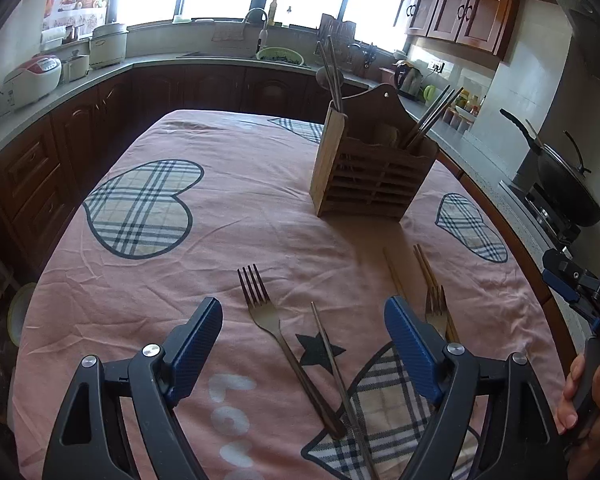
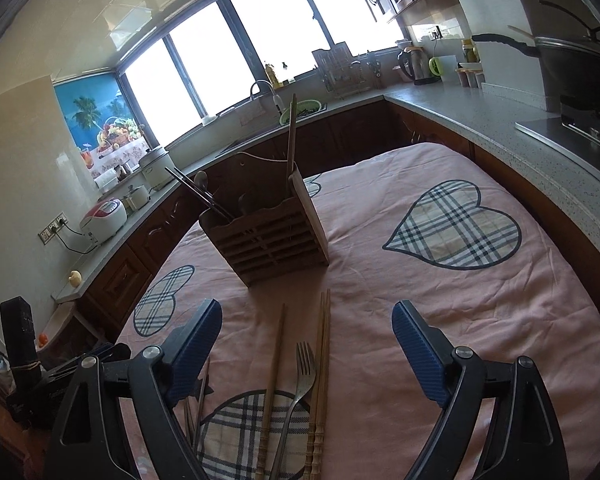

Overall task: Organize utensils
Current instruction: 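Close the left tool on a metal chopstick while the right tool grasps wooden chopsticks, then carry both held chopsticks up and lower them into the wooden holder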

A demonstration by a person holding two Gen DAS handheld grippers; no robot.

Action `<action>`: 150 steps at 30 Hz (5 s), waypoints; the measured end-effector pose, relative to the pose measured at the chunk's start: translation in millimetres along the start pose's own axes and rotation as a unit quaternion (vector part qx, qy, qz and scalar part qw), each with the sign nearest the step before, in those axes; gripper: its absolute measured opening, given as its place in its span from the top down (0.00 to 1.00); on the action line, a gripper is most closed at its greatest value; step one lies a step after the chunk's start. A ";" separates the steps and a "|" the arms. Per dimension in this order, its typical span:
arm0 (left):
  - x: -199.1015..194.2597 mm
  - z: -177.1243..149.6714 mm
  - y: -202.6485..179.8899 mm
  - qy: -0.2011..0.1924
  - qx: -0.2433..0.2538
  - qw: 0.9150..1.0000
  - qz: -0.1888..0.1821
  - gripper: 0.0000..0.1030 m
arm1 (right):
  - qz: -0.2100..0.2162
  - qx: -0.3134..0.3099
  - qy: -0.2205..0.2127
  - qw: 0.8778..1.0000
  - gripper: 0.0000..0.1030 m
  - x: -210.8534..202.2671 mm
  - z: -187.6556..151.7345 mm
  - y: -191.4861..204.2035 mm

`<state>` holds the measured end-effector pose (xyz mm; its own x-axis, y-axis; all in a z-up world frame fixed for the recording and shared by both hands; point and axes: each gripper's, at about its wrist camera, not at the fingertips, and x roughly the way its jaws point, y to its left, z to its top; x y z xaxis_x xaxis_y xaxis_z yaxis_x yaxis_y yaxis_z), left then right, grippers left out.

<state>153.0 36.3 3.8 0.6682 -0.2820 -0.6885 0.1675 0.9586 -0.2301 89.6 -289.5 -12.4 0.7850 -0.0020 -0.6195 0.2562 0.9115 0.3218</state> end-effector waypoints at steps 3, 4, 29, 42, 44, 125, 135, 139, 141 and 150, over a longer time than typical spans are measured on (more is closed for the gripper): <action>2.3 -0.7 -0.6 0.010 0.001 1.000 0.001 0.20 | -0.005 -0.001 0.013 1.000 0.14 6.5 -4.6 -1.7; 3.9 -0.7 -1.4 0.016 0.002 1.000 0.001 0.20 | -0.004 -0.001 0.016 1.000 0.14 8.4 -5.5 -2.5; 116.5 6.6 -28.7 0.144 0.029 0.989 -0.019 0.70 | -0.025 -0.029 0.119 0.992 0.69 85.8 -5.0 -7.3; 155.0 15.0 -34.9 0.167 0.043 0.985 -0.002 0.77 | -0.043 -0.049 0.166 0.984 0.78 135.9 -1.2 -14.5; 155.0 14.4 -36.1 0.165 0.047 0.985 -0.001 0.78 | -0.045 -0.056 0.172 0.983 0.78 142.6 -1.1 -13.1; -86.6 22.4 -17.5 -0.033 0.050 0.993 -0.099 0.98 | 0.004 -0.122 -0.007 0.993 0.95 -43.0 43.6 55.9; -92.3 31.1 -10.5 -0.074 0.041 0.991 -0.102 0.98 | 0.001 -0.116 -0.040 0.992 0.95 -55.5 55.0 59.3; -91.1 36.5 -8.2 -0.089 0.036 0.990 -0.102 0.98 | -0.001 -0.110 -0.052 0.993 0.95 -57.3 60.9 59.2; -89.9 39.0 -7.4 -0.096 0.034 0.990 -0.100 0.98 | -0.002 -0.105 -0.059 0.993 0.95 -57.4 64.9 57.7; -78.2 64.2 -6.0 -0.121 0.029 0.987 -0.097 0.98 | -0.001 -0.090 -0.089 0.992 0.95 -50.6 86.2 56.4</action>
<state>146.3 55.1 103.2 0.7722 -0.4493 -0.4493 0.3460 0.8904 -0.2959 113.0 -273.5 98.8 0.8759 -0.0617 -0.4785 0.1652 0.9702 0.1772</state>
